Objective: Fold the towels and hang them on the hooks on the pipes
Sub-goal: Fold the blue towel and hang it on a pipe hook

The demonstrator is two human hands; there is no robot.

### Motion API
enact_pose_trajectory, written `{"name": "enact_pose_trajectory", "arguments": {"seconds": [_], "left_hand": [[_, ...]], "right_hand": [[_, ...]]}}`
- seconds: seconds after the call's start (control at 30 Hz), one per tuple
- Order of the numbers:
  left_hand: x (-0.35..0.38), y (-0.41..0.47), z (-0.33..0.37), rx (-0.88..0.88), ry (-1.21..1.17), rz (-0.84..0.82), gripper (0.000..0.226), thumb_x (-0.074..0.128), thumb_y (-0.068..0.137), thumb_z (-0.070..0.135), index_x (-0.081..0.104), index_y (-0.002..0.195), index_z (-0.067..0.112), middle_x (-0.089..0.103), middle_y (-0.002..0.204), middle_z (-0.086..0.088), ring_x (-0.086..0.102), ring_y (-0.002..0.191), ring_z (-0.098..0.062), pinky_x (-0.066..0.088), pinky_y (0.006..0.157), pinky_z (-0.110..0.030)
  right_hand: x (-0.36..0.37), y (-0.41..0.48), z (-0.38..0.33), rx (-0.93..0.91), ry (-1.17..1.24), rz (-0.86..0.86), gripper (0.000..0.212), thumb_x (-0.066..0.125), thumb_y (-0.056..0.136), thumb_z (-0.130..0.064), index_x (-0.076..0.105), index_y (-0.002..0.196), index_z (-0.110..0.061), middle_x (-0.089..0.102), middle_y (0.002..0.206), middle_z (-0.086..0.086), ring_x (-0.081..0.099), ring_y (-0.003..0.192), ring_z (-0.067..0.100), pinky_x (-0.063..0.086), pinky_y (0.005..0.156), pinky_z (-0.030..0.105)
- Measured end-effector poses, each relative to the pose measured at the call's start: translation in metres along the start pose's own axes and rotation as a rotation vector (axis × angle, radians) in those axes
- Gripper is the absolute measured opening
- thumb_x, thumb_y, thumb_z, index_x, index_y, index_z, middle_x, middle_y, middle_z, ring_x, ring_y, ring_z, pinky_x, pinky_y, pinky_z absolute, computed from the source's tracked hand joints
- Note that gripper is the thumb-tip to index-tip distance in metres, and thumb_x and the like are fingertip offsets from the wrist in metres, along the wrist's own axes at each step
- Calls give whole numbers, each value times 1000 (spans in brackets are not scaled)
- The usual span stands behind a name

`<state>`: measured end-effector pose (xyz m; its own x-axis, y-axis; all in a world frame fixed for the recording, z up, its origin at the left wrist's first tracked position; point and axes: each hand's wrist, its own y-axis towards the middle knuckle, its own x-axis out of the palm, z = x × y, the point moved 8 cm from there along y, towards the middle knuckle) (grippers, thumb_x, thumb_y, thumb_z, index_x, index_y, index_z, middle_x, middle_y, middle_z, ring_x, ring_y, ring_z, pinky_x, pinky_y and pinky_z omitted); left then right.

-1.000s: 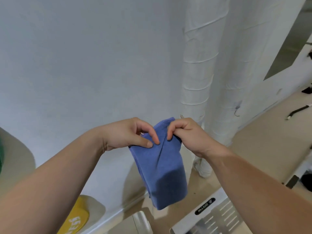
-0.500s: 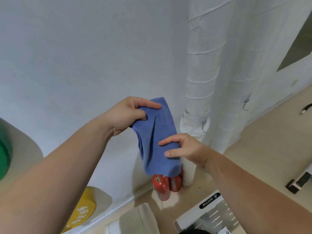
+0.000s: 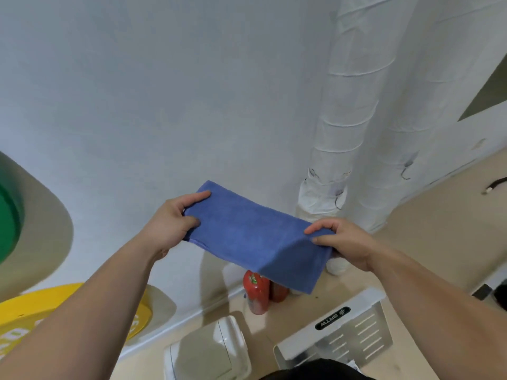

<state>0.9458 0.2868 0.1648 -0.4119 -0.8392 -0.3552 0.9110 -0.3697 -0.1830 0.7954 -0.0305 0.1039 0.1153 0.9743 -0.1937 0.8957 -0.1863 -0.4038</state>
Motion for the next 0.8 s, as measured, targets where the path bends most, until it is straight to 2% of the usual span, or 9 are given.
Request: {"name": "enact_pose_trajectory", "arguments": {"seconds": [0.1, 0.23, 0.37, 0.43, 0.53, 0.6, 0.67, 0.73, 0.8], "left_hand": [[21, -14, -11, 102, 51, -43, 68, 53, 90, -14, 60, 134, 38, 62, 135, 14, 63, 118, -2, 54, 95, -29], [56, -37, 3, 383, 238, -55, 53, 58, 95, -3, 60, 132, 35, 55, 135, 25, 48, 121, 22, 35, 102, -5], [83, -55, 11, 463, 206, -19, 38, 54, 97, 24, 66, 134, 26, 60, 136, 21, 54, 126, 8, 40, 104, -12], [93, -63, 15, 425, 120, -9, 36, 57, 96, 29, 65, 129, 38, 61, 133, 28, 56, 125, 6, 42, 103, -14], [108, -75, 23, 331, -43, -29, 43, 68, 89, 29, 62, 115, 62, 63, 122, 39, 59, 119, 7, 47, 100, -19], [114, -81, 27, 334, -96, 2, 51, 77, 82, 25, 65, 114, 62, 66, 121, 30, 63, 116, 0, 51, 97, -23], [110, -80, 26, 352, -97, 110, 53, 82, 80, 14, 70, 119, 48, 70, 118, 20, 67, 110, -5, 54, 93, -27], [104, -76, 25, 319, -94, 184, 57, 72, 82, -2, 74, 108, 49, 74, 105, 18, 70, 98, -7, 57, 86, -29], [102, -72, 24, 225, -159, 148, 67, 59, 82, -13, 77, 96, 50, 77, 97, 15, 72, 90, -9, 60, 80, -28]], "right_hand": [[-2, -6, -7, 4, 43, 64, 17, 66, 91, -1, 76, 97, -13, 70, 109, 13, 67, 85, 23, 57, 67, 36], [22, -13, -39, -43, 5, 58, 17, 68, 88, -4, 75, 100, -15, 70, 105, 8, 67, 84, 19, 54, 57, 25], [48, -14, -61, -69, 22, 80, 19, 69, 85, -4, 72, 98, -18, 70, 103, 11, 69, 83, 24, 59, 60, 33], [59, -13, -67, -75, 50, 87, 19, 69, 85, -5, 70, 98, -19, 71, 103, 14, 71, 85, 28, 63, 71, 44], [69, -14, -70, -80, 105, 136, 19, 72, 81, -10, 70, 98, -18, 72, 104, 17, 73, 90, 30, 62, 82, 51], [77, -18, -70, -74, 210, 145, 20, 68, 87, -5, 68, 106, -12, 70, 109, 22, 73, 88, 28, 63, 81, 46], [88, -24, -72, -62, 348, 107, 20, 63, 93, -4, 65, 113, -7, 69, 112, 22, 73, 88, 26, 63, 77, 39], [94, -29, -74, -66, 449, 53, 19, 60, 96, -7, 65, 115, -8, 70, 110, 19, 72, 89, 21, 63, 78, 35], [88, -33, -78, -127, 345, 80, 22, 62, 96, -15, 66, 118, -18, 66, 113, 14, 69, 88, 13, 59, 76, 26]]}}
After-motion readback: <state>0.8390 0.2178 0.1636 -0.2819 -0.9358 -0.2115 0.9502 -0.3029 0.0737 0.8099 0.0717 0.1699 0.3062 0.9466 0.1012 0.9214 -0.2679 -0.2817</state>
